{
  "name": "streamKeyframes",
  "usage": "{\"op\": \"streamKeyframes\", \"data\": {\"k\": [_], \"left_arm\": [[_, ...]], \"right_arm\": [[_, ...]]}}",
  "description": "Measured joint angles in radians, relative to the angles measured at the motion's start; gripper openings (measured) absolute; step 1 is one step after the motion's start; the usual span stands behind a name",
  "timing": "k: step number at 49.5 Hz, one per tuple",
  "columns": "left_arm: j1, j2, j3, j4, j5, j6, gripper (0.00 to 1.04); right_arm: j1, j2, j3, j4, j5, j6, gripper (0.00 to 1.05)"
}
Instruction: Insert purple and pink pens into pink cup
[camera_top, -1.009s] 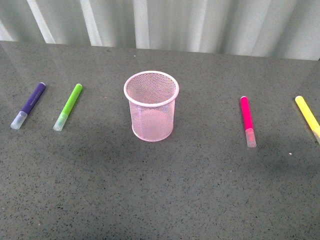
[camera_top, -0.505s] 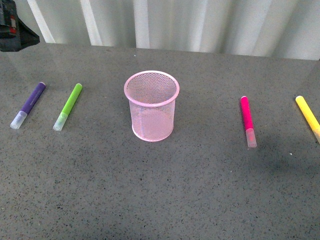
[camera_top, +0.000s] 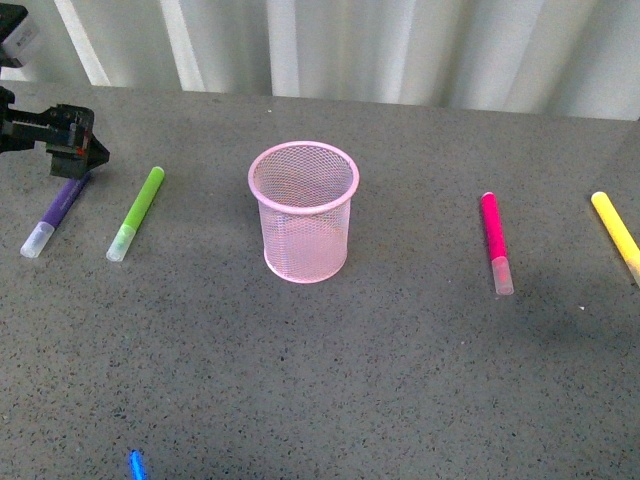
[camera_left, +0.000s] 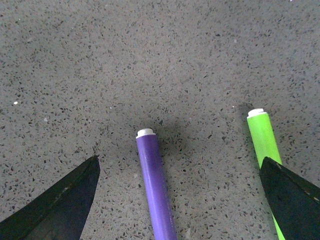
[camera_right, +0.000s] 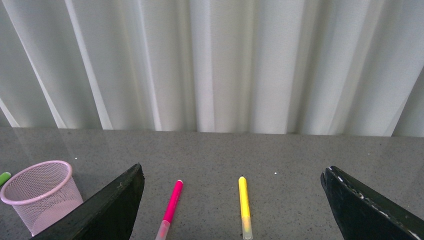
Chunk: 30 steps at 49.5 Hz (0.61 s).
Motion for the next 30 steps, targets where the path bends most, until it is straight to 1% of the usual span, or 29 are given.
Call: {"op": "streamKeyframes", "data": {"k": [17,30], "left_arm": [[0.000,0.083,0.069,-0.017,-0.039,0.028,0.98],[0.000,0.129,0.111,-0.033,-0.051,0.046,0.98]], "right_arm": [[0.000,0.000,0.000,0.000,0.000,0.000,0.98],[0.000,0.000,0.000,0.000,0.000,0.000,0.98]]}}
